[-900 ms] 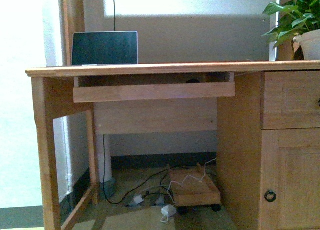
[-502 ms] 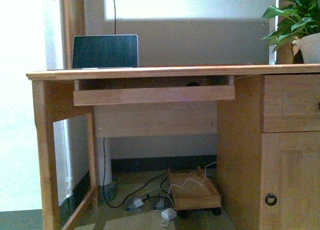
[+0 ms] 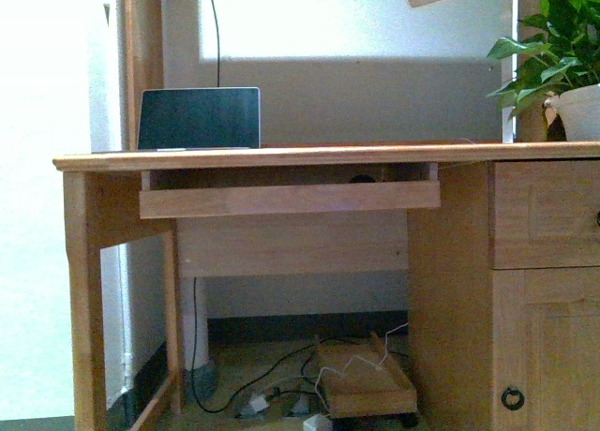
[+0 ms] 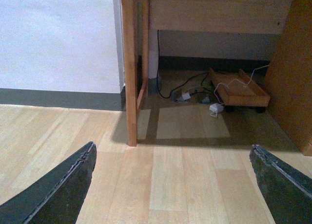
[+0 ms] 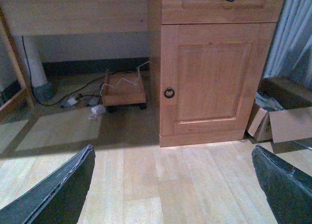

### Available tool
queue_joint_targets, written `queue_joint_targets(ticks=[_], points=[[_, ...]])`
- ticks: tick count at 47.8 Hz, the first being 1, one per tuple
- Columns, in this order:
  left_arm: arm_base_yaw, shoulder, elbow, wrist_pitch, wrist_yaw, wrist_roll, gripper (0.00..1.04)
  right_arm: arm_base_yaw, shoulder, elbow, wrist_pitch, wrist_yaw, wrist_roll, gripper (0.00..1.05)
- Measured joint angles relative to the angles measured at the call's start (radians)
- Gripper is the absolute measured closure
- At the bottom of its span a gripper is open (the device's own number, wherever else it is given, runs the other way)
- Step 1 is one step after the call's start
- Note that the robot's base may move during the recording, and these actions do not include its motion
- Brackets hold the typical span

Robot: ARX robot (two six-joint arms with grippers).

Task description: Place mouse

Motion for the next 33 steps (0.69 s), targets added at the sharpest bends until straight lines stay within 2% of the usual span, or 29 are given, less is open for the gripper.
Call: queue_joint_targets(ticks=[33], points=[[0.000,0.000,0.000,0.000,0.000,0.000,0.08,0.000,0.000,0.000,0.000,0.000,0.000,0.07]])
